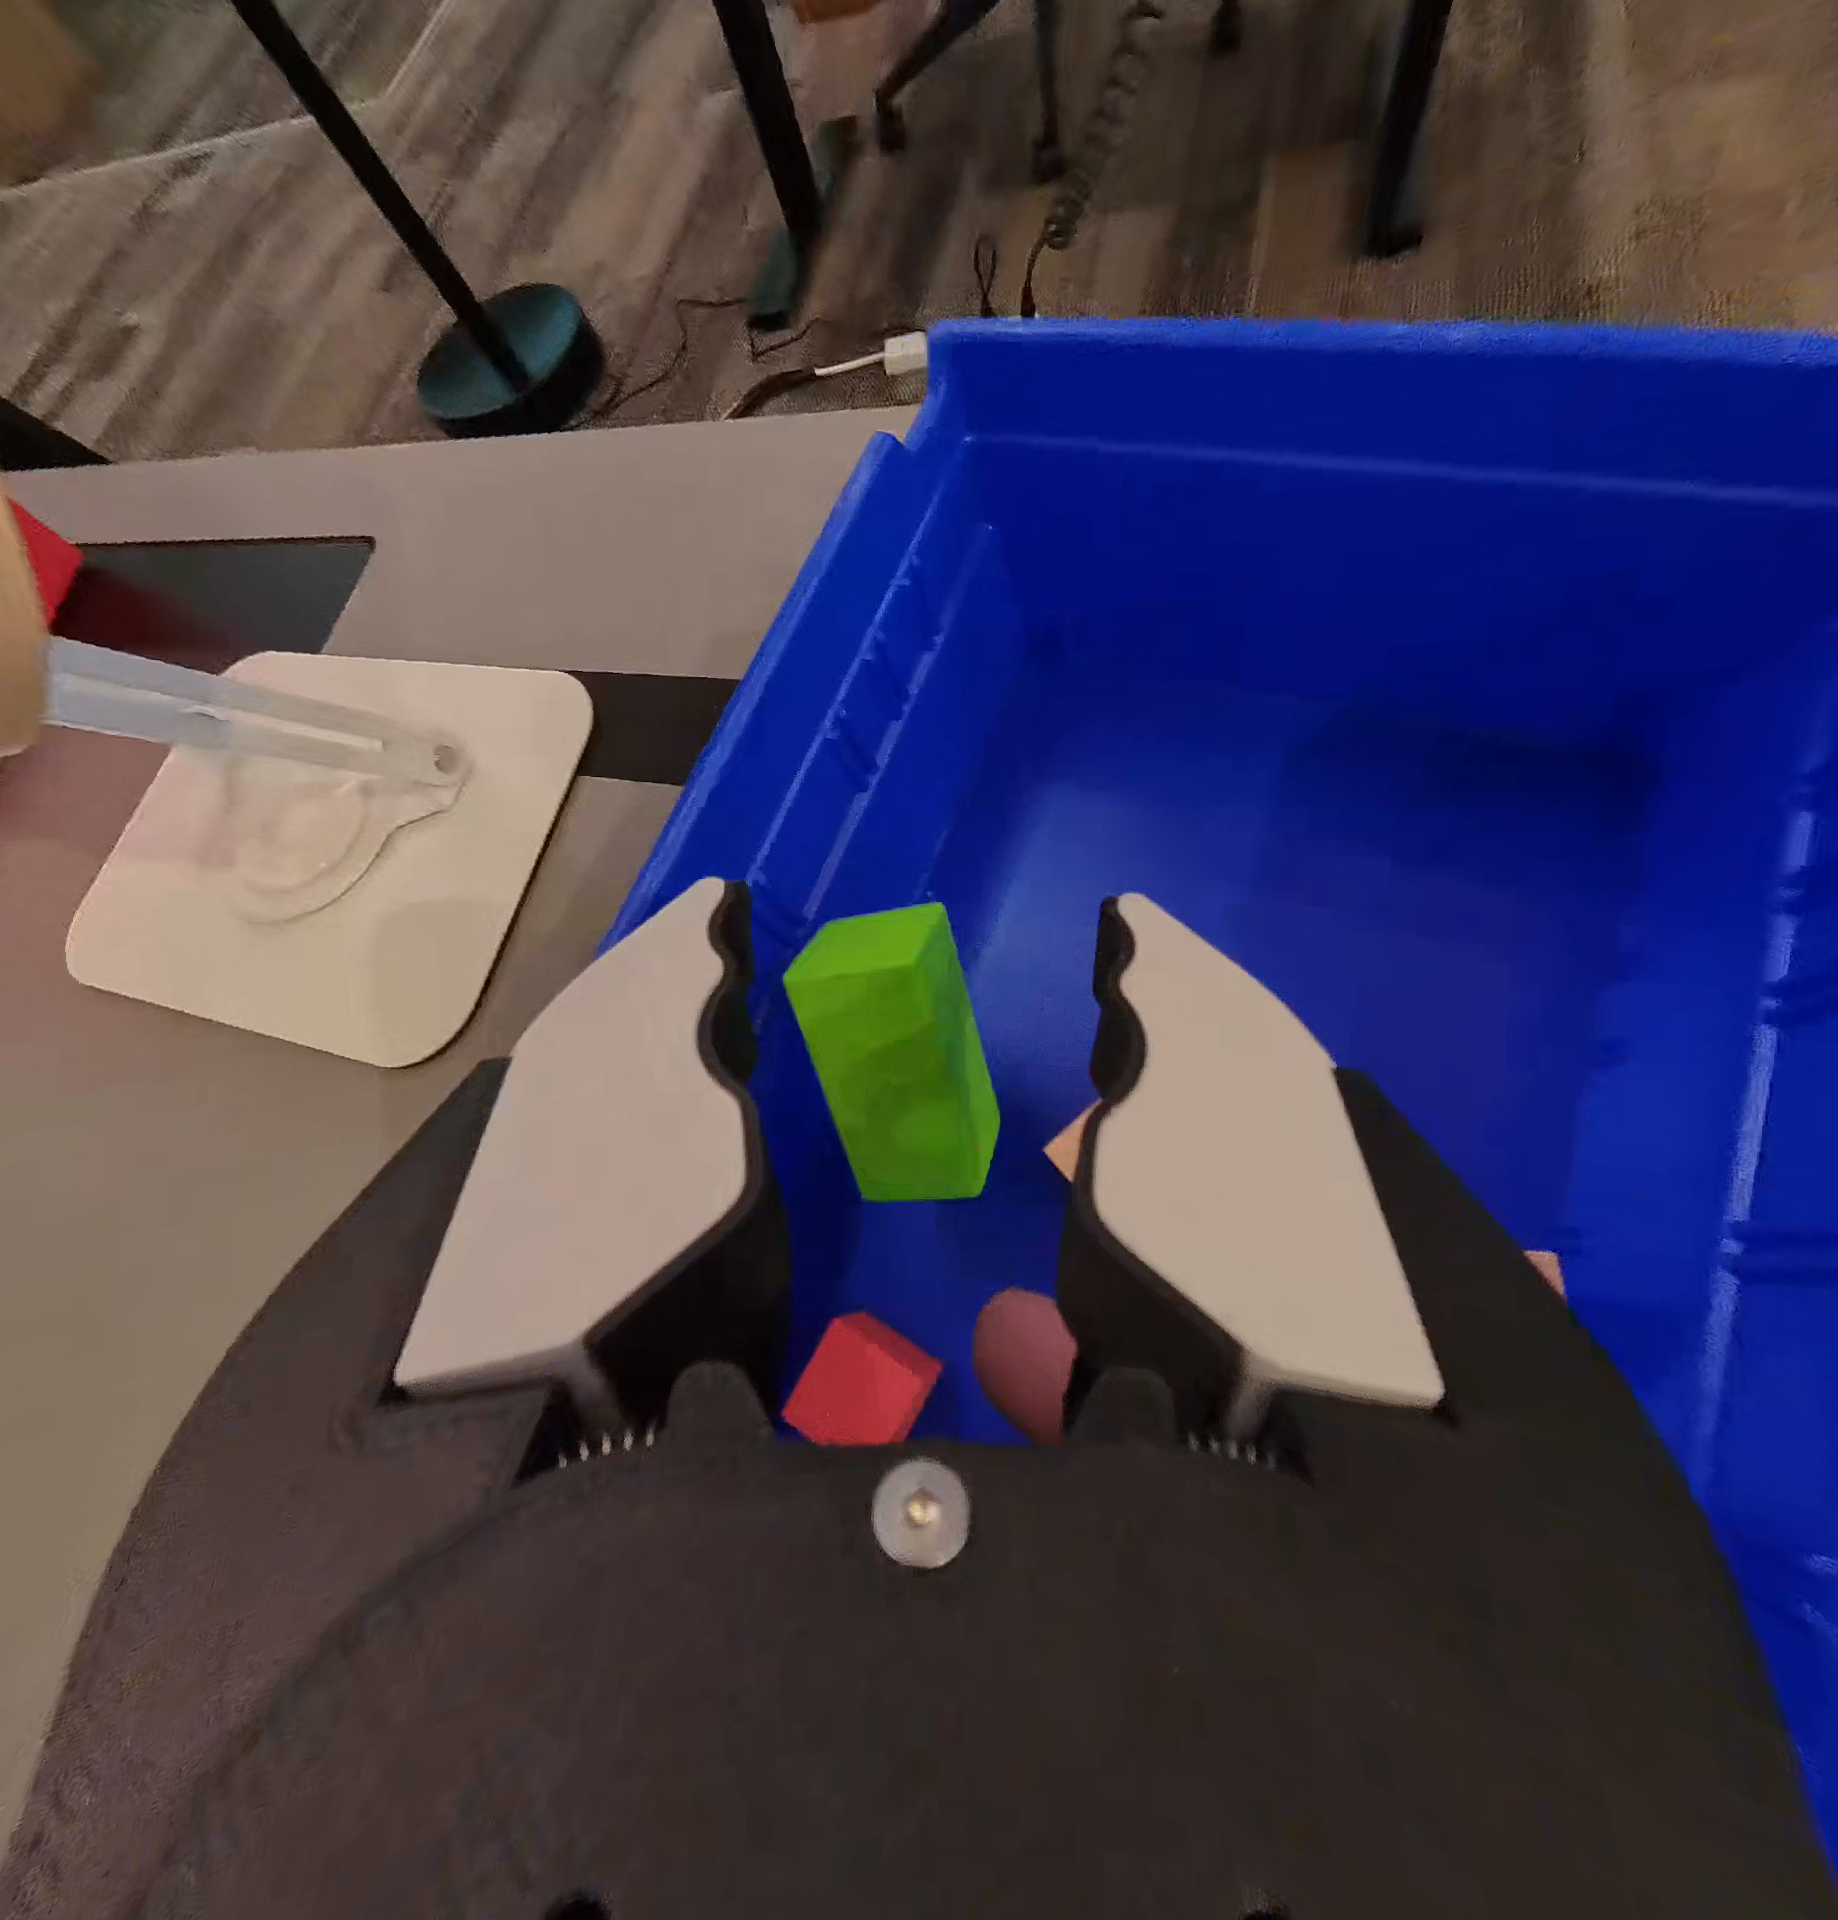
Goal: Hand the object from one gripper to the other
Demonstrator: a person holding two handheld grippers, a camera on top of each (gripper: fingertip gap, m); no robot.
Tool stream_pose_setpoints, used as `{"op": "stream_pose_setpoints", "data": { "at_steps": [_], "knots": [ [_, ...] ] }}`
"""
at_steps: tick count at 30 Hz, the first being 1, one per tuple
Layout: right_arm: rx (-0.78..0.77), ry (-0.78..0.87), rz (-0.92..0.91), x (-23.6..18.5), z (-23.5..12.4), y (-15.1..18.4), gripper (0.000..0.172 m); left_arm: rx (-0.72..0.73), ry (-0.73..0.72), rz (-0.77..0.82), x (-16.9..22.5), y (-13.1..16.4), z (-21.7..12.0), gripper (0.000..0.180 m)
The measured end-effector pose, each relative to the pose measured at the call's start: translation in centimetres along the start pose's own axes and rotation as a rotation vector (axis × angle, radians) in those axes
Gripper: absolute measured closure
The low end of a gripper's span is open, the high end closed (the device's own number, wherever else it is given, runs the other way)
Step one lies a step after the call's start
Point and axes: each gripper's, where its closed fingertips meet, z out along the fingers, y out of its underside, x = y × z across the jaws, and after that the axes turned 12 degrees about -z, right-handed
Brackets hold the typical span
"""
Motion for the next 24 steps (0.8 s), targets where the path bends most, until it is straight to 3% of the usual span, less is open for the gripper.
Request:
{"op": "stream_pose_setpoints", "data": {
  "at_steps": [1, 6, 14, 16, 17, 20, 24],
  "knots": [
    [0.016, -0.006, -0.010, -0.3, -0.2, -0.5, 0.110, -0.074, -0.005, -0.010, -0.5, 1.6, 1.0, 0.133],
    [0.084, -0.030, -0.041, -1.8, -1.5, -2.6, 0.114, -0.389, -0.097, -0.081, -2.7, 9.2, 6.3, 0.123],
    [0.108, -0.063, -0.090, -3.9, -1.7, -4.1, 0.118, -0.626, -0.345, -0.255, -7.0, 16.8, 9.6, 0.109],
    [0.111, -0.073, -0.100, -4.5, -1.6, -4.4, 0.119, -0.621, -0.336, -0.299, -7.0, 17.1, 10.1, 0.109],
    [0.112, -0.073, -0.106, -4.7, -1.6, -4.5, 0.118, -0.619, -0.292, -0.323, -6.4, 17.1, 10.4, 0.125],
    [0.105, -0.079, -0.124, -5.3, -1.4, -4.6, 0.119, -0.601, -0.316, -0.297, -6.9, 17.2, 10.6, 0.140],
    [0.119, -0.105, -0.145, -6.4, -1.6, -5.2, 0.120, -0.581, -0.196, -0.318, -5.3, 16.4, 10.1, 0.145]
  ]
}}
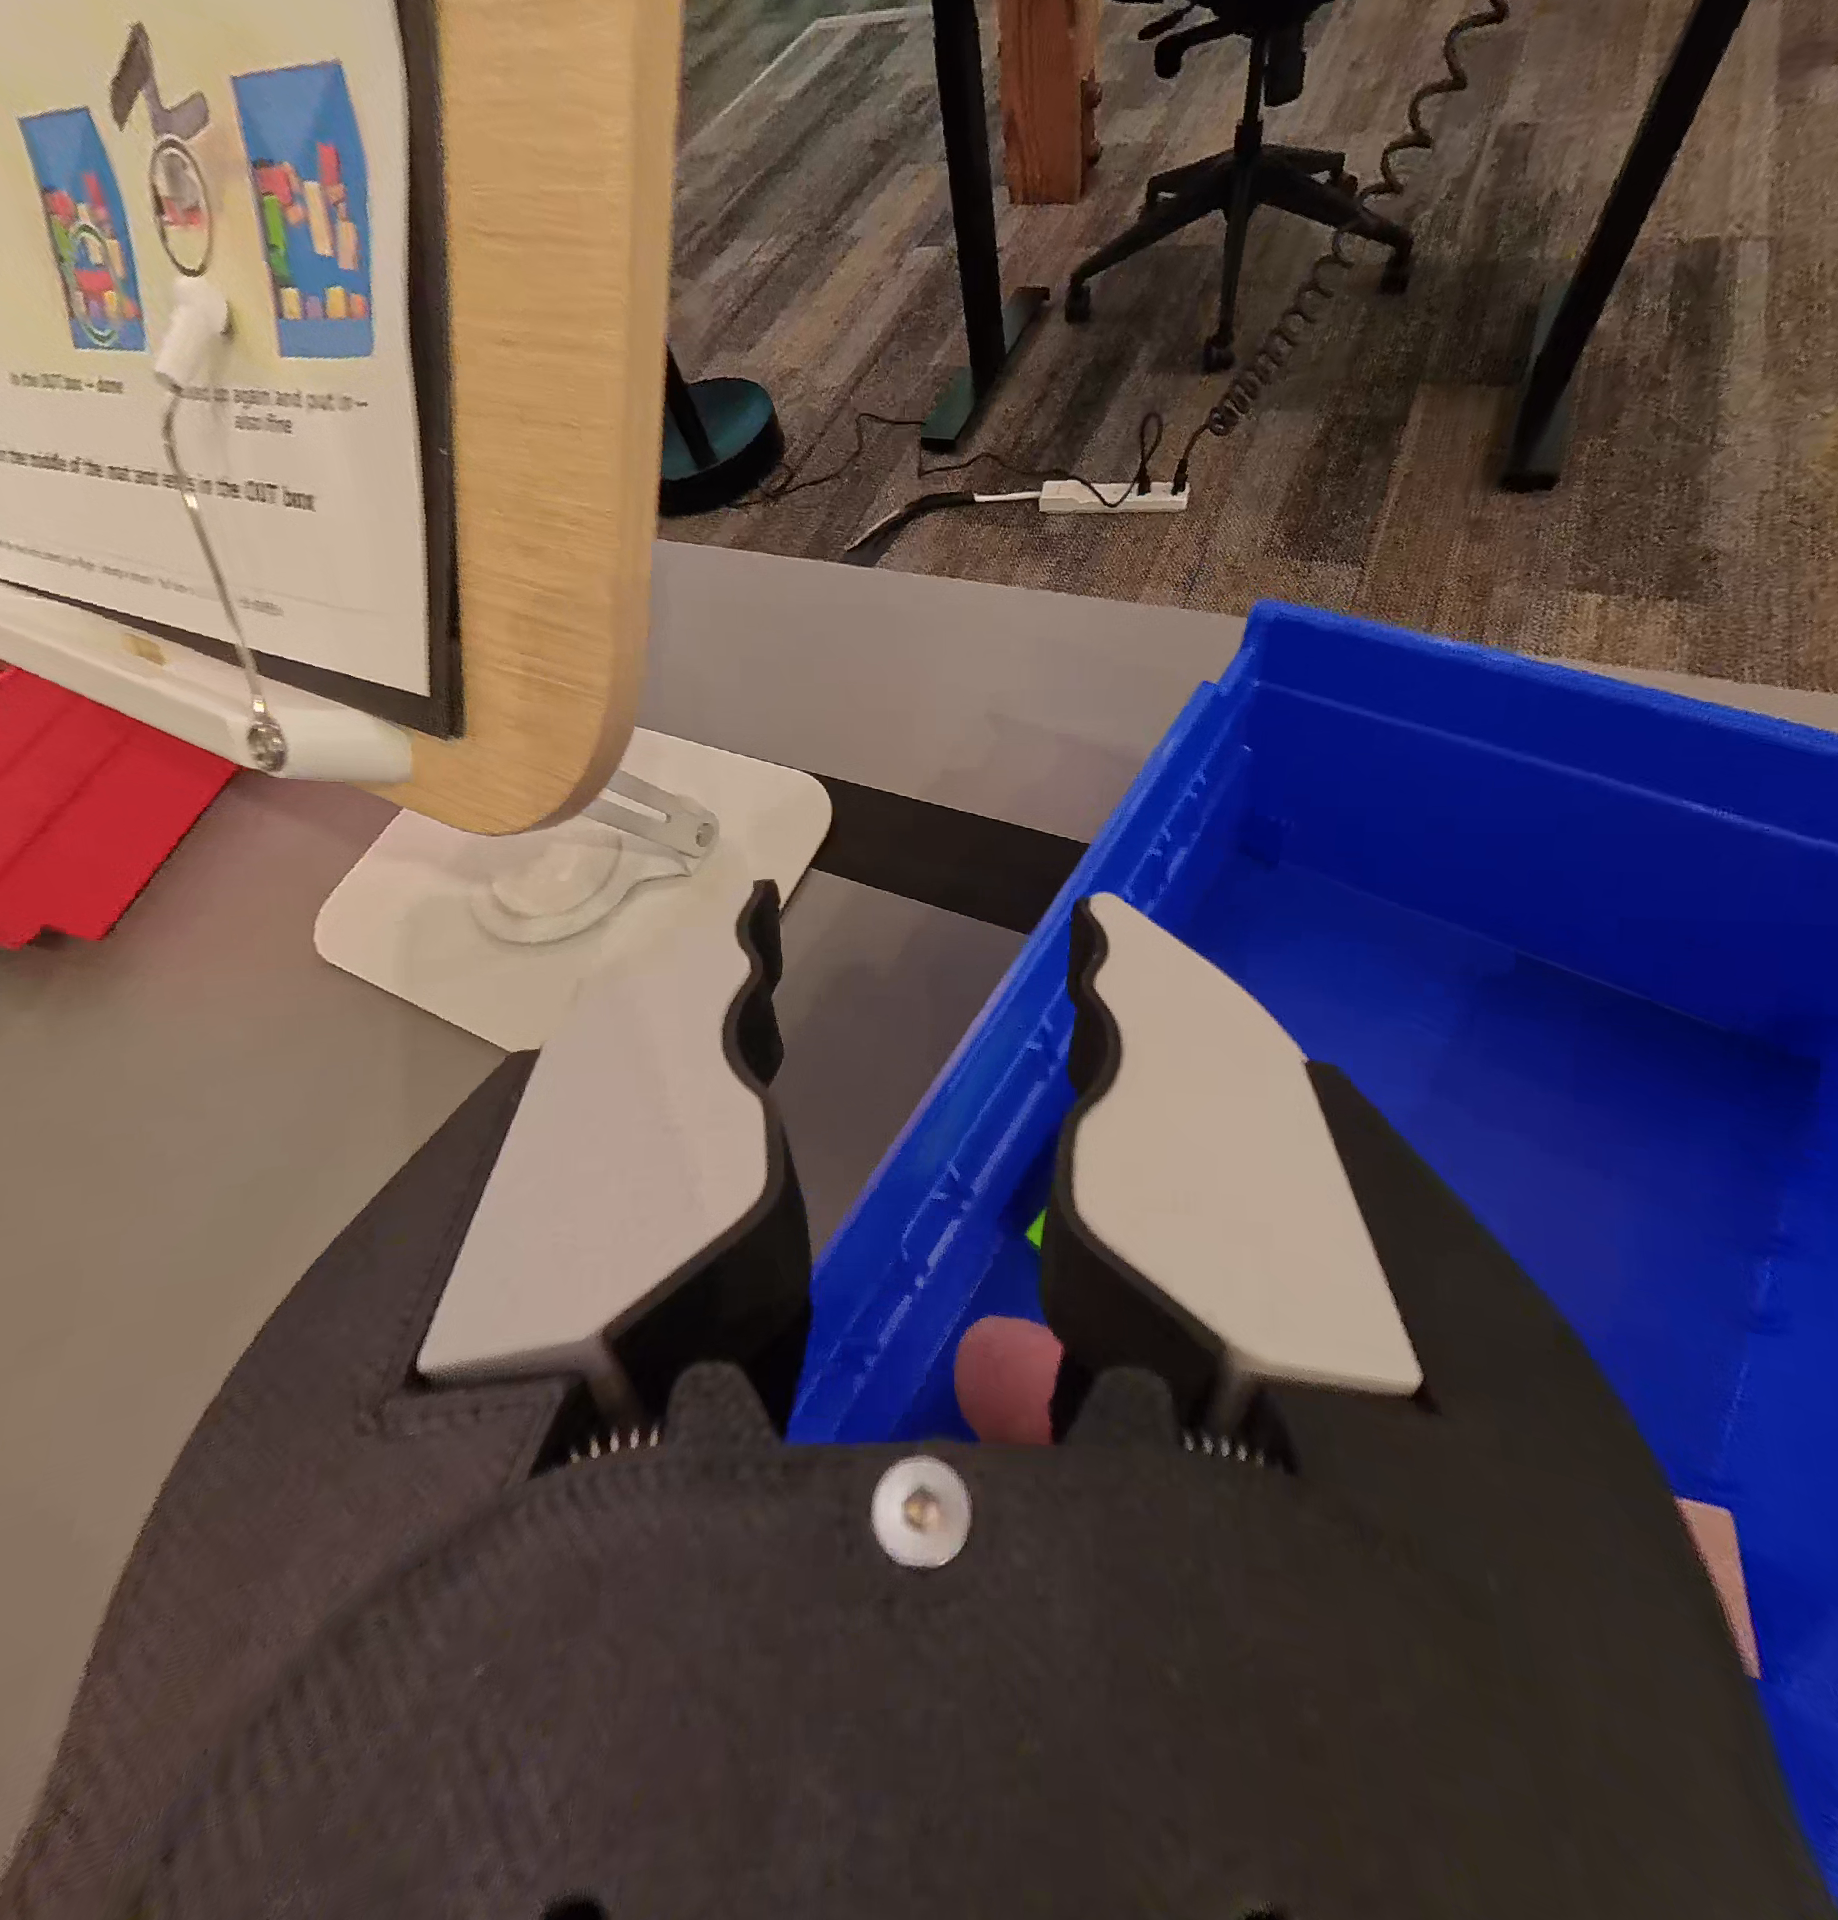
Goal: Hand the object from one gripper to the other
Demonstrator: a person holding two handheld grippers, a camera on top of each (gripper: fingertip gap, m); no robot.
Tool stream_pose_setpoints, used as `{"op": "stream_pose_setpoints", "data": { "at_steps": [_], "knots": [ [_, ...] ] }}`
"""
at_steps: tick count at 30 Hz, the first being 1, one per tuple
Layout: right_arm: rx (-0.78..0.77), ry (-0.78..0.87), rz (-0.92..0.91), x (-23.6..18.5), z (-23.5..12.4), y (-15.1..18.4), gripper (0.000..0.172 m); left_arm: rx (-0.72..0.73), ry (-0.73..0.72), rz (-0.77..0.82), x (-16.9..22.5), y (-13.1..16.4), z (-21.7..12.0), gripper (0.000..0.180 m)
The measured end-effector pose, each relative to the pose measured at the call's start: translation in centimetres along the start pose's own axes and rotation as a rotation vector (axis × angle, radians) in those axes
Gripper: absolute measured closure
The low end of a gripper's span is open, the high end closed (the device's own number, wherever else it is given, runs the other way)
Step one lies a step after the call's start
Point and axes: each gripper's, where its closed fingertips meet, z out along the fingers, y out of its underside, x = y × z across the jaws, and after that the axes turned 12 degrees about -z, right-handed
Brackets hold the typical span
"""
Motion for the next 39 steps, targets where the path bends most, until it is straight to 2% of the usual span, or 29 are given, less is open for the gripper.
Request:
{"op": "stream_pose_setpoints", "data": {
  "at_steps": [4, 12, 15, 17, 18, 21, 24, 27, 30, 32, 35, 39],
  "knots": [
    [0.064, -0.042, -0.041, -1.6, -0.9, -2.0, 0.123, 0.096, 0.136, -0.044, 1.1, -1.3, -2.2, 0.145],
    [0.263, -0.178, -0.170, -7.0, -4.2, -7.3, 0.122, 0.487, 0.507, -0.115, 2.4, -5.6, -11.8, 0.146],
    [0.405, -0.302, -0.261, -12.0, -6.1, -10.5, 0.119, 0.707, 0.680, -0.034, 4.3, -7.0, -19.1, 0.146],
    [0.480, -0.389, -0.331, -16.0, -6.8, -12.1, 0.111, 0.891, 0.819, 0.090, 7.2, -7.2, -25.5, 0.146],
    [0.505, -0.430, -0.363, -18.1, -6.9, -12.6, 0.108, 0.936, 0.879, 0.110, 8.7, -7.2, -28.2, 0.146],
    [0.500, -0.494, -0.444, -23.4, -5.5, -12.8, 0.100, 1.076, 1.090, 0.266, 15.2, -5.6, -35.8, 0.146],
    [0.478, -0.500, -0.453, -26.2, -3.2, -12.4, 0.098, 1.132, 1.299, 0.374, 22.2, -3.0, -41.1, 0.146],
    [0.480, -0.509, -0.422, -27.3, -2.3, -12.2, 0.101, 1.123, 1.458, 0.384, 27.6, -1.0, -43.4, 0.146],
    [0.454, -0.547, -0.493, -28.7, -2.1, -11.4, 0.109, 1.126, 1.559, 0.352, 29.9, 0.1, -44.4, 0.146],
    [0.466, -0.594, -0.496, -29.4, -2.4, -11.2, 0.114, 1.125, 1.610, 0.353, 30.4, 0.6, -44.8, 0.146],
    [0.491, -0.708, -0.462, -30.4, -3.3, -11.2, 0.121, 1.154, 1.609, 0.349, 30.2, 0.7, -45.2, 0.146],
    [0.525, -0.783, -0.375, -30.7, -4.3, -11.9, 0.117, 1.167, 1.623, 0.323, 30.0, 0.5, -45.4, 0.147]
  ]
}}
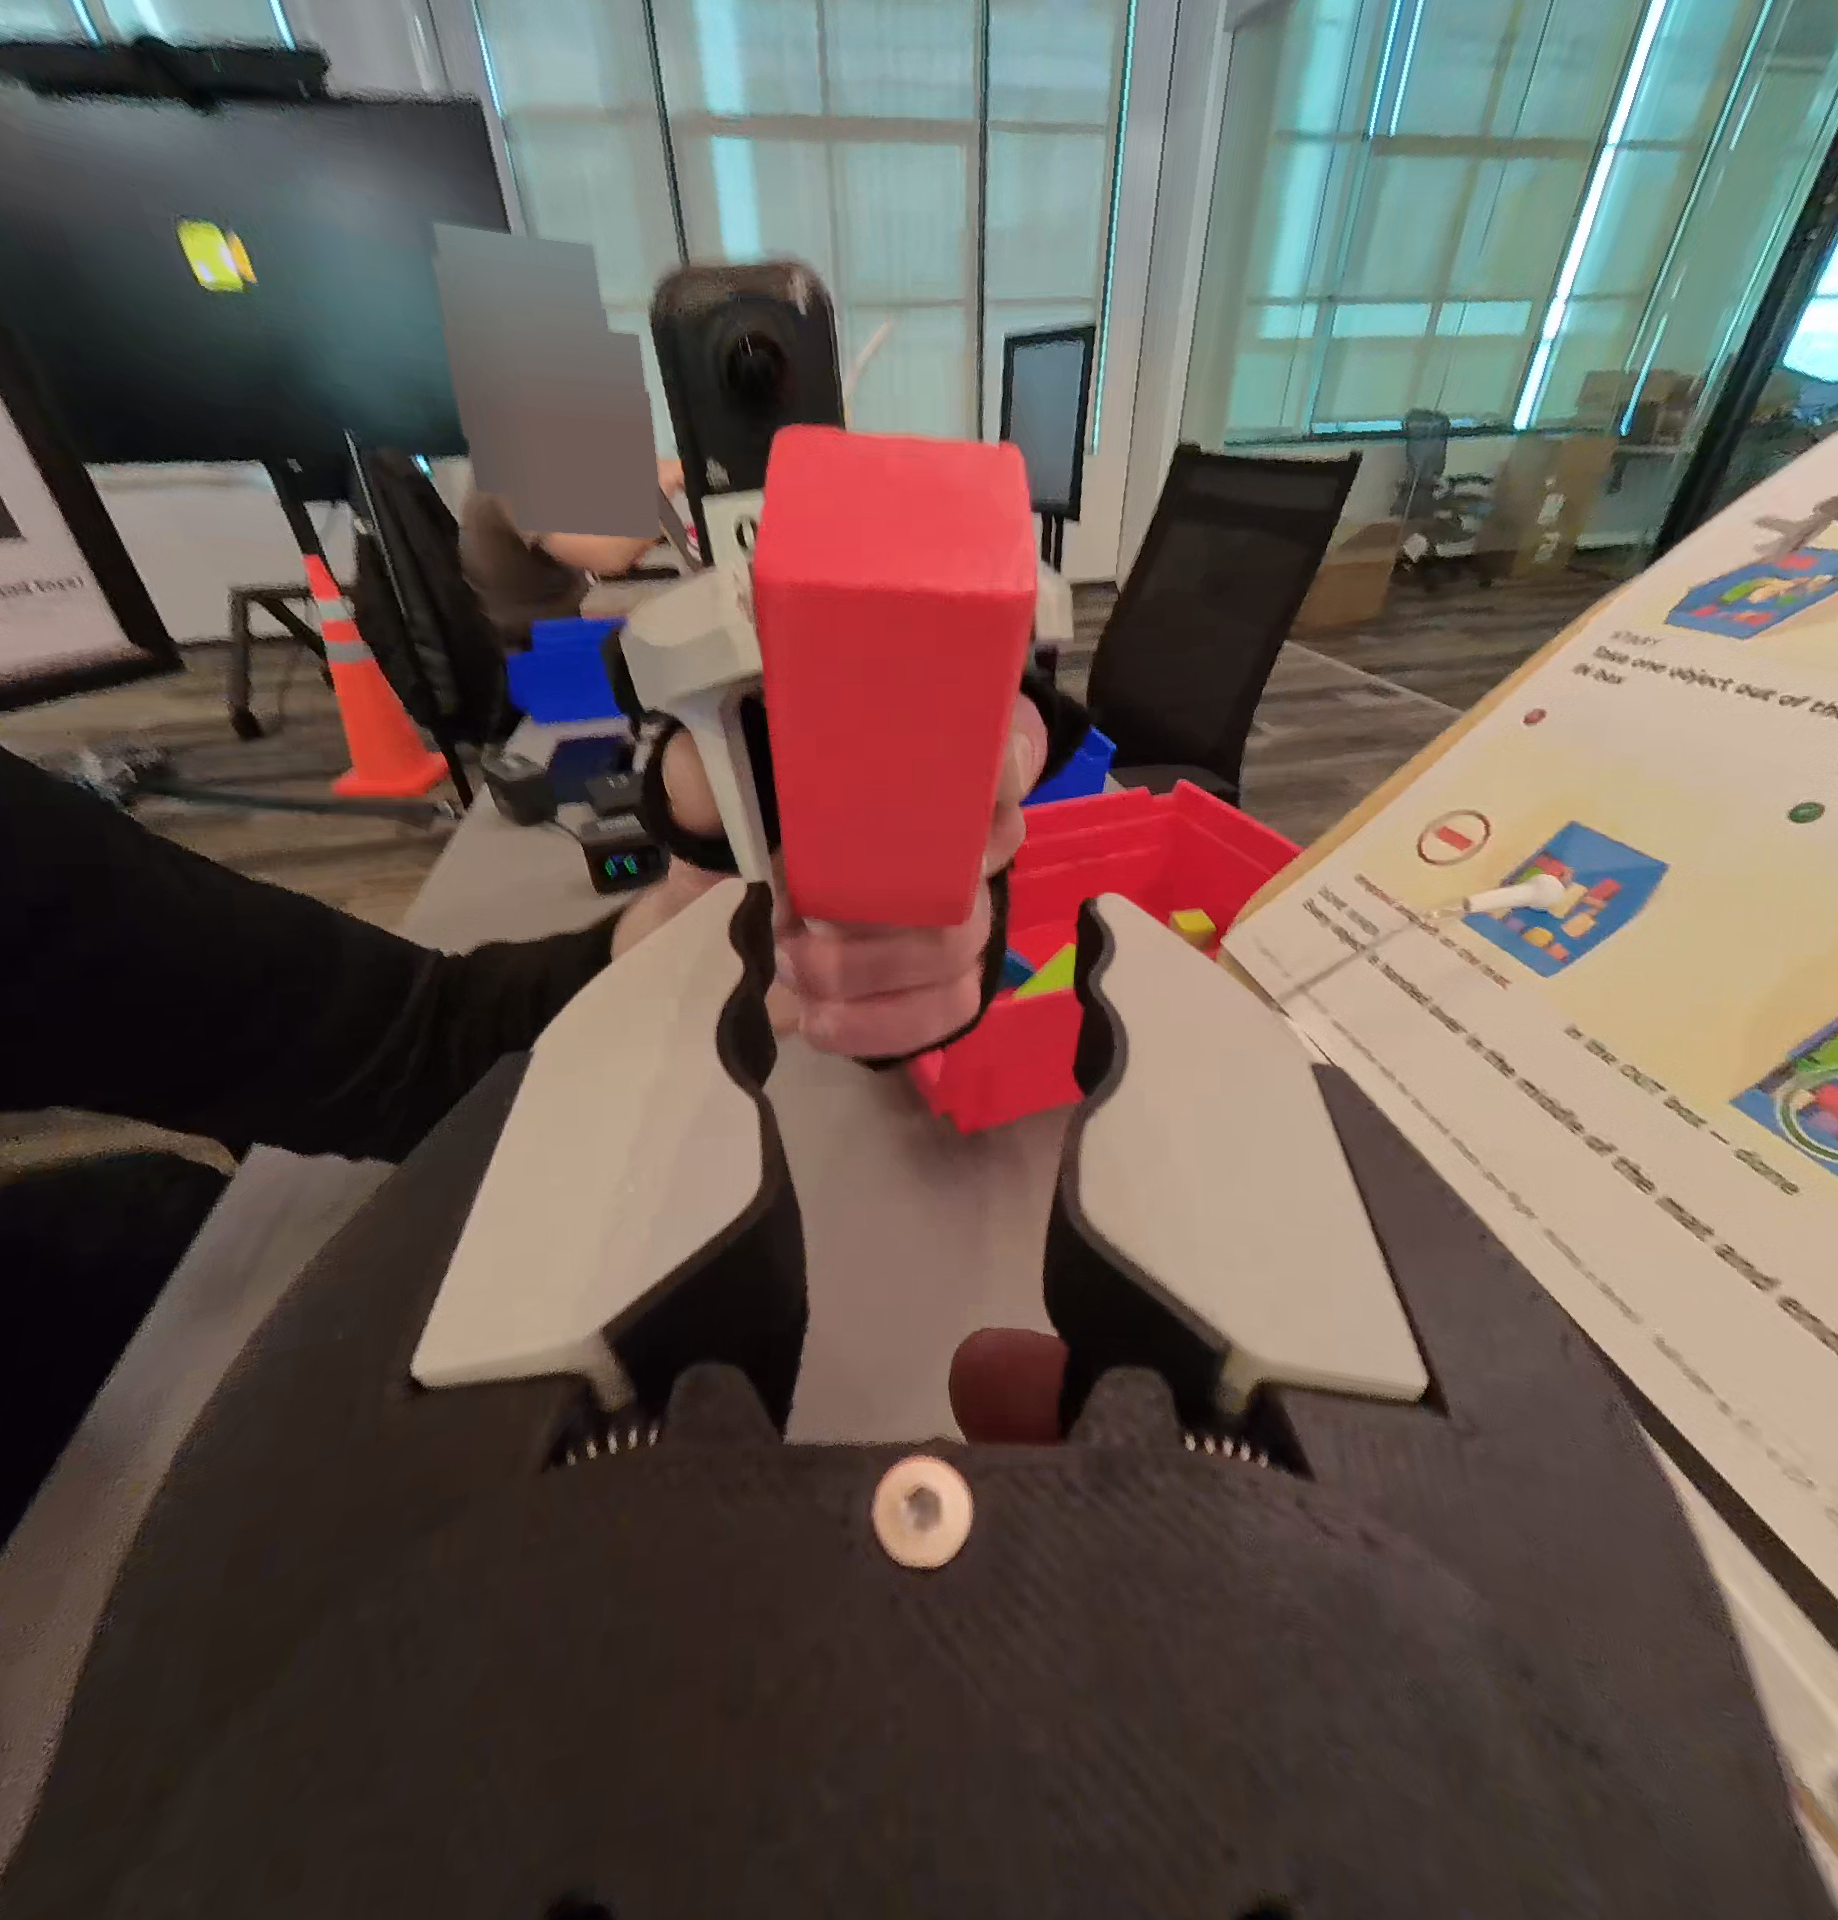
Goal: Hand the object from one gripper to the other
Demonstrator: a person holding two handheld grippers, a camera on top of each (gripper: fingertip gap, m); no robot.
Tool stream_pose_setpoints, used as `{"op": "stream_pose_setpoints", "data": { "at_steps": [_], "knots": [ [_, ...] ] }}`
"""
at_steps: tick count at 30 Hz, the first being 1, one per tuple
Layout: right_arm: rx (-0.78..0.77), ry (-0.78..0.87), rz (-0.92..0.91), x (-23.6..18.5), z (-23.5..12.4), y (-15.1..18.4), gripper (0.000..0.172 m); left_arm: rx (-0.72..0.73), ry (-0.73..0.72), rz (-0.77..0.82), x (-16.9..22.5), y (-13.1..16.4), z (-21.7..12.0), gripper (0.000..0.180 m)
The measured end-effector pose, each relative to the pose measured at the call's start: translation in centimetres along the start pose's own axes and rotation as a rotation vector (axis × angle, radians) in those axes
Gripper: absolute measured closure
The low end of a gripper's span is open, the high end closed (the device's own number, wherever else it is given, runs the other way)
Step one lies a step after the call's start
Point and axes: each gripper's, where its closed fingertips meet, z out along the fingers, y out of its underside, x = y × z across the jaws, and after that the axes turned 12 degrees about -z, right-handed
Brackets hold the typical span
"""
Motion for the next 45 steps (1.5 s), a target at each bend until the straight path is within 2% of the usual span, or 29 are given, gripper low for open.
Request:
{"op": "stream_pose_setpoints", "data": {
  "at_steps": [2, 5, 10, 12, 13, 15, 17, 20, 22, 23, 25, 26, 28, 31, 35, 39, 42, 45],
  "knots": [
    [0.060, -0.031, 0.049, -0.3, 0.1, -0.7, 0.119, 0.001, 0.023, -0.017, 0.3, 0.3, 0.3, 0.147],
    [0.122, -0.070, 0.093, -0.7, 0.0, -1.3, 0.137, 0.024, 0.033, -0.037, 0.3, 0.8, 0.9, 0.146],
    [0.072, -0.036, 0.067, -0.1, -0.8, -1.0, 0.138, 0.038, 0.040, -0.068, -0.1, 1.1, 1.1, 0.147],
    [0.055, 0.044, 0.014, 1.5, -2.9, -1.4, 0.138, 0.084, 0.010, -0.063, -0.4, 0.3, 0.8, 0.146],
    [0.038, 0.114, -0.013, 2.9, -4.7, -1.4, 0.138, 0.117, -0.030, -0.052, -0.9, -0.3, 0.4, 0.135],
    [-0.021, 0.283, -0.015, 6.7, -9.4, -0.3, 0.138, 0.118, -0.131, 0.034, -1.9, -1.3, -0.6, 0.134],
    [-0.144, 0.503, 0.034, 11.2, -15.4, 3.0, 0.138, 0.082, -0.261, 0.131, -3.5, -2.2, -2.1, 0.139],
    [-0.345, 0.767, 0.238, 15.7, -24.5, 10.5, 0.138, -0.012, -0.494, 0.210, -7.1, -3.8, -6.0, 0.138],
    [-0.474, 0.854, 0.389, 16.5, -29.1, 15.8, 0.138, -0.105, -0.723, 0.255, -10.7, -4.7, -10.4, 0.130],
    [-0.521, 0.886, 0.449, 16.6, -30.8, 18.1, 0.138, -0.163, -0.870, 0.284, -12.8, -5.0, -13.2, 0.120],
    [-0.590, 0.948, 0.547, 16.7, -33.1, 21.5, 0.138, -0.298, -1.121, 0.302, -16.3, -4.7, -19.2, 0.116],
    [-0.610, 0.995, 0.565, 16.9, -34.1, 22.4, 0.136, -0.368, -1.216, 0.278, -17.7, -4.1, -22.1, 0.113],
    [-0.636, 1.042, 0.556, 17.1, -34.9, 22.8, 0.118, -0.466, -1.331, 0.162, -19.8, -2.2, -26.7, 0.113],
    [-0.658, 1.075, 0.487, 17.4, -35.1, 21.4, 0.118, -0.579, -1.398, -0.015, -22.6, 2.0, -31.0, 0.114],
    [-0.606, 1.048, 0.450, 17.5, -33.5, 19.5, 0.122, -0.764, -1.525, -0.088, -26.5, 7.9, -35.3, 0.119],
    [-0.622, 1.019, 0.405, 17.5, -32.3, 18.6, 0.123, -0.909, -1.596, -0.201, -29.2, 13.3, -38.8, 0.119],
    [-0.595, 0.992, 0.387, 17.5, -31.1, 17.7, 0.126, -0.953, -1.613, -0.306, -30.3, 16.0, -40.4, 0.123],
    [-0.598, 0.975, 0.355, 17.5, -30.3, 17.0, 0.127, -0.987, -1.639, -0.323, -31.1, 17.2, -41.7, 0.133]
  ]
}}
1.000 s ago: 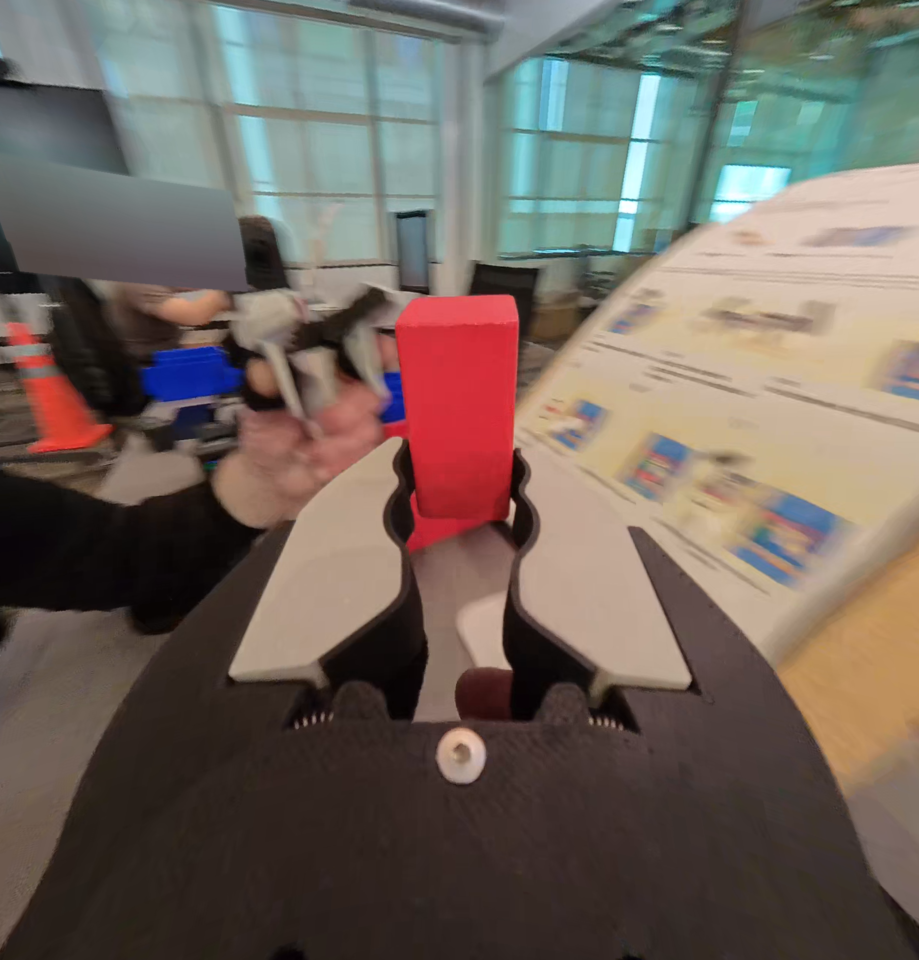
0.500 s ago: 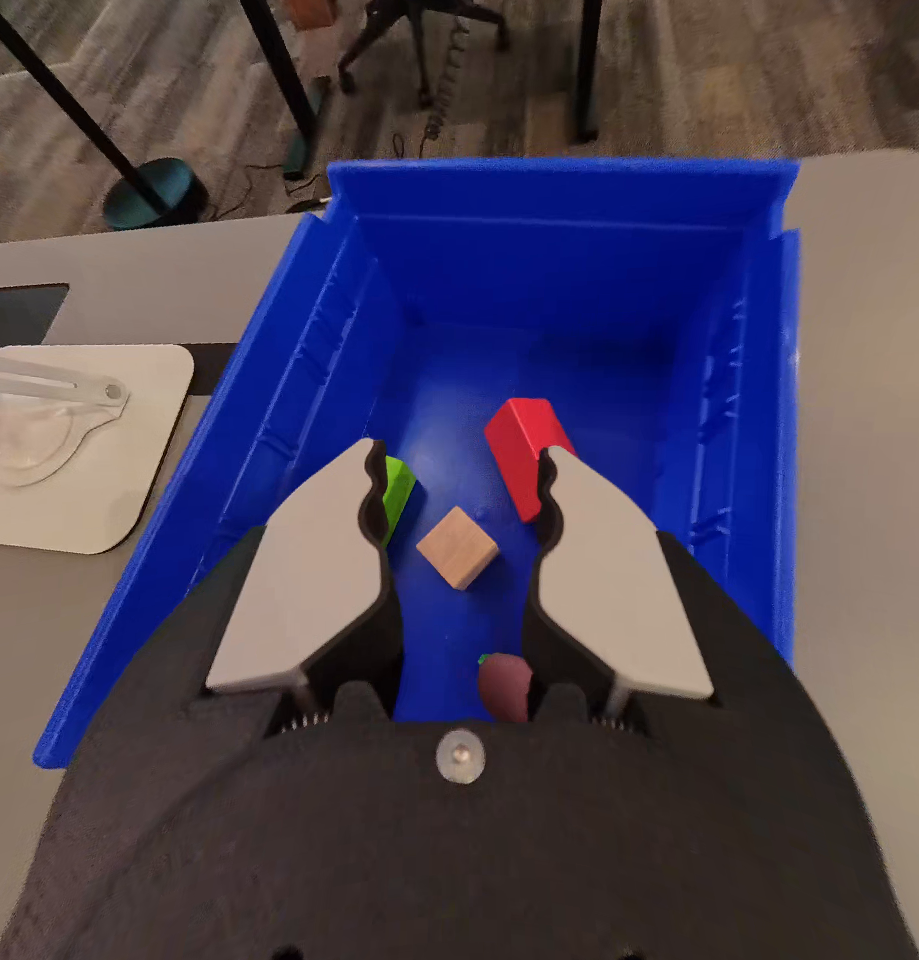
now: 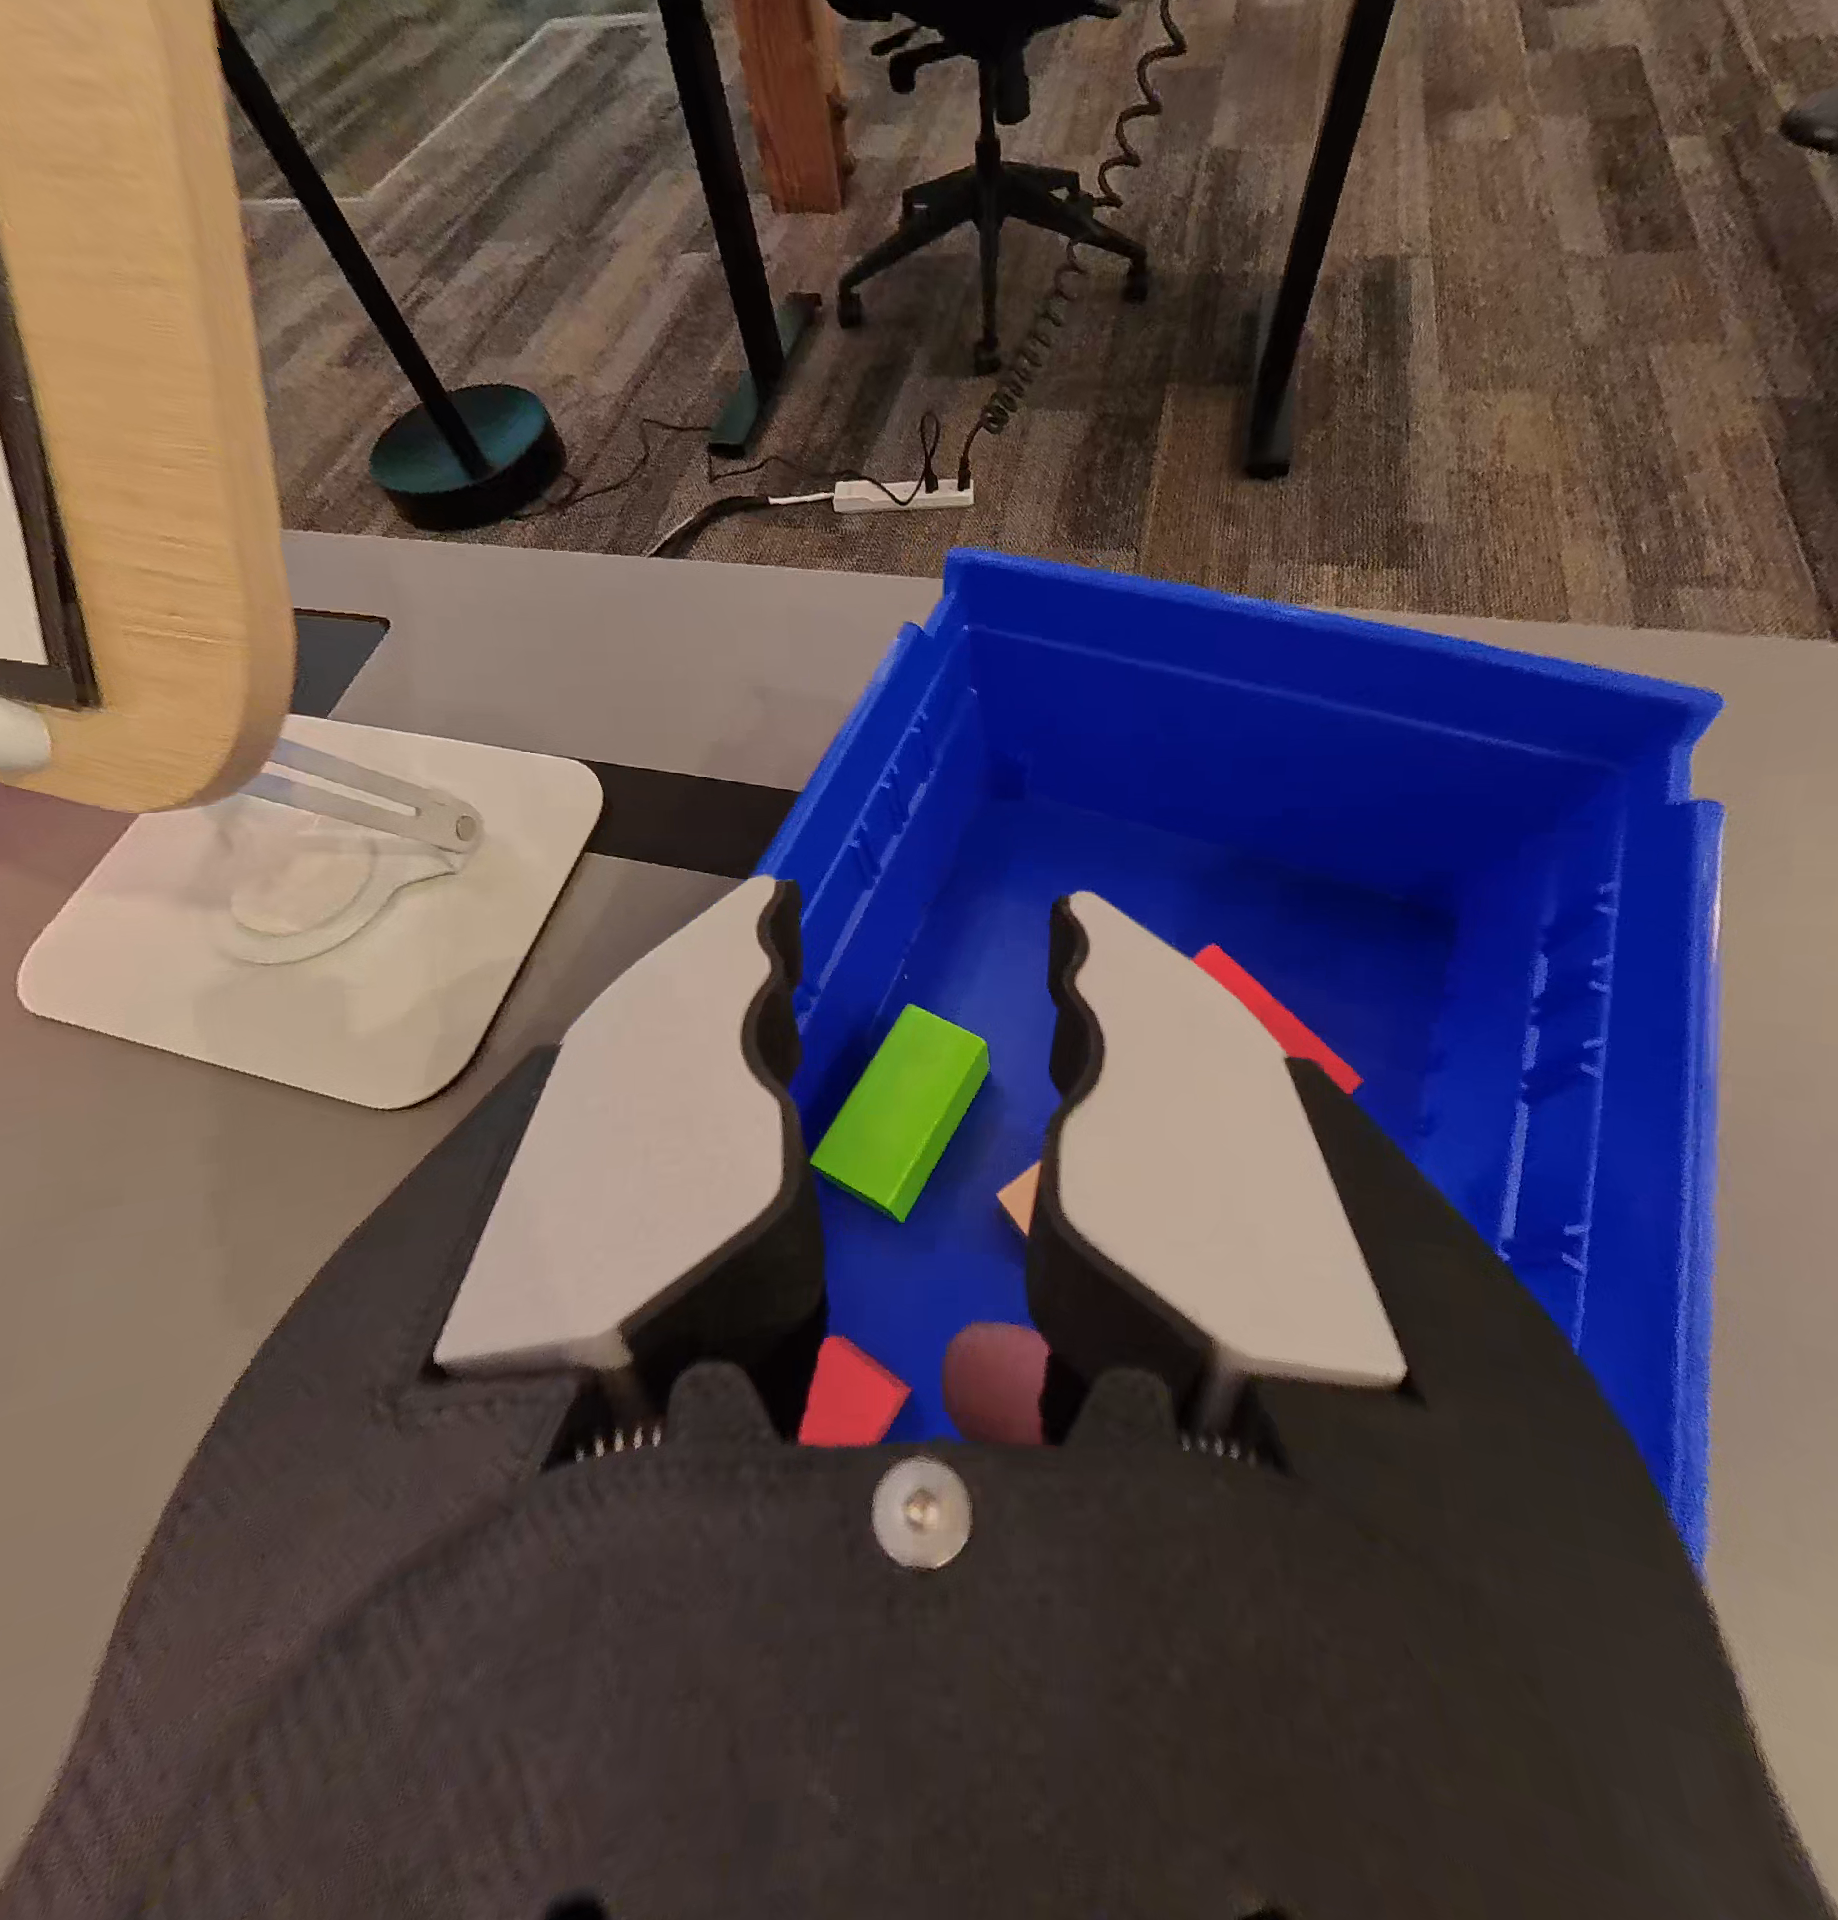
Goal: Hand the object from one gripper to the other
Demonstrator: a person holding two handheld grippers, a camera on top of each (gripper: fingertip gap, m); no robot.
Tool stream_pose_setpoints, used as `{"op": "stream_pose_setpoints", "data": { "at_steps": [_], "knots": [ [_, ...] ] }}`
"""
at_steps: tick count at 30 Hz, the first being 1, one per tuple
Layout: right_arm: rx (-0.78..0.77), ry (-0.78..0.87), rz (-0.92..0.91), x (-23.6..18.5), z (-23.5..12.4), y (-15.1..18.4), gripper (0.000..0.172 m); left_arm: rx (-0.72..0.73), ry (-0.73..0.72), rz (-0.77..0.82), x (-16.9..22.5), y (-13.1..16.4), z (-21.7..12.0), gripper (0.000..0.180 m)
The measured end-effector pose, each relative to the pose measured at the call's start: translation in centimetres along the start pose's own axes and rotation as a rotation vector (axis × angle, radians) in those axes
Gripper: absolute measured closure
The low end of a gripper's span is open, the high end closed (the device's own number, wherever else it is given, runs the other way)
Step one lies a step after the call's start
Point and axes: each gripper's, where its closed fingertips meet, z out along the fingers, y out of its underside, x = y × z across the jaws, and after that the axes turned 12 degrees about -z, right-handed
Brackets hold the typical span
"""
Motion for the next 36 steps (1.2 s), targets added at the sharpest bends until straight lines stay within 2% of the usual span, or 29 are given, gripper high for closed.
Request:
{"op": "stream_pose_setpoints", "data": {
  "at_steps": [1, 2, 4, 6, 9, 10, 12, 13, 15, 16, 18, 20, 22, 25, 29, 33, 36],
  "knots": [
    [0.007, -0.004, -0.009, -0.3, -0.1, -0.3, 0.128, 0.004, -0.022, 0.007, -0.5, -0.1, 0.1, 0.145],
    [0.015, -0.011, -0.017, -0.6, -0.1, -0.7, 0.128, 0.022, -0.023, 0.019, -0.7, -0.3, -0.1, 0.150],
    [0.037, -0.022, -0.039, -1.3, -0.5, -1.6, 0.129, 0.050, 0.059, -0.015, 0.0, -0.6, -0.6, 0.151],
    [0.057, -0.034, -0.066, -2.2, -1.0, -2.5, 0.131, 0.113, 0.055, -0.001, -0.1, -1.1, -1.9, 0.151],
    [0.153, -0.107, -0.110, -4.7, -2.3, -5.2, 0.131, 0.264, 0.172, 0.018, 1.8, -2.9, -5.6, 0.152],
    [0.201, -0.153, -0.121, -6.0, -3.0, -6.4, 0.131, 0.363, 0.268, 0.055, 3.4, -4.0, -7.9, 0.152],
    [0.307, -0.277, -0.143, -9.3, -4.9, -9.0, 0.129, 0.500, 0.344, 0.075, 4.8, -5.7, -12.7, 0.151],
    [0.366, -0.356, -0.151, -11.3, -6.0, -10.3, 0.128, 0.602, 0.411, 0.117, 6.1, -6.6, -15.9, 0.151],
    [0.467, -0.548, -0.132, -15.6, -8.3, -12.6, 0.125, 0.899, 0.595, 0.297, 10.4, -7.2, -24.5, 0.152],
    [0.496, -0.658, -0.118, -17.9, -9.4, -13.4, 0.123, 1.014, 0.638, 0.384, 12.3, -6.8, -28.3, 0.152],
    [0.510, -0.865, -0.104, -22.4, -10.8, -14.1, 0.118, 1.186, 0.608, 0.525, 15.6, -5.9, -34.4, 0.152],
    [0.500, -1.071, -0.065, -26.4, -11.7, -14.2, 0.115, 1.307, 0.590, 0.675, 19.5, -4.1, -39.2, 0.152],
    [0.485, -1.283, -0.011, -29.7, -12.6, -14.1, 0.110, 1.393, 0.639, 0.791, 23.4, -1.6, -42.9, 0.152],
    [0.470, -1.544, 0.088, -33.0, -13.9, -13.9, 0.107, 1.465, 0.685, 0.922, 27.9, 1.7, -45.7, 0.152],
    [0.470, -1.737, 0.146, -35.0, -15.5, -13.9, 0.107, 1.487, 0.736, 1.024, 31.0, 4.3, -46.9, 0.152],
    [0.470, -1.773, 0.137, -35.9, -16.1, -13.7, 0.123, 1.494, 0.778, 1.054, 31.9, 5.2, -47.4, 0.152],
    [0.492, -1.787, 0.104, -36.1, -16.9, -13.7, 0.135, 1.509, 0.757, 1.070, 32.1, 5.4, -47.3, 0.152]
  ]
}}
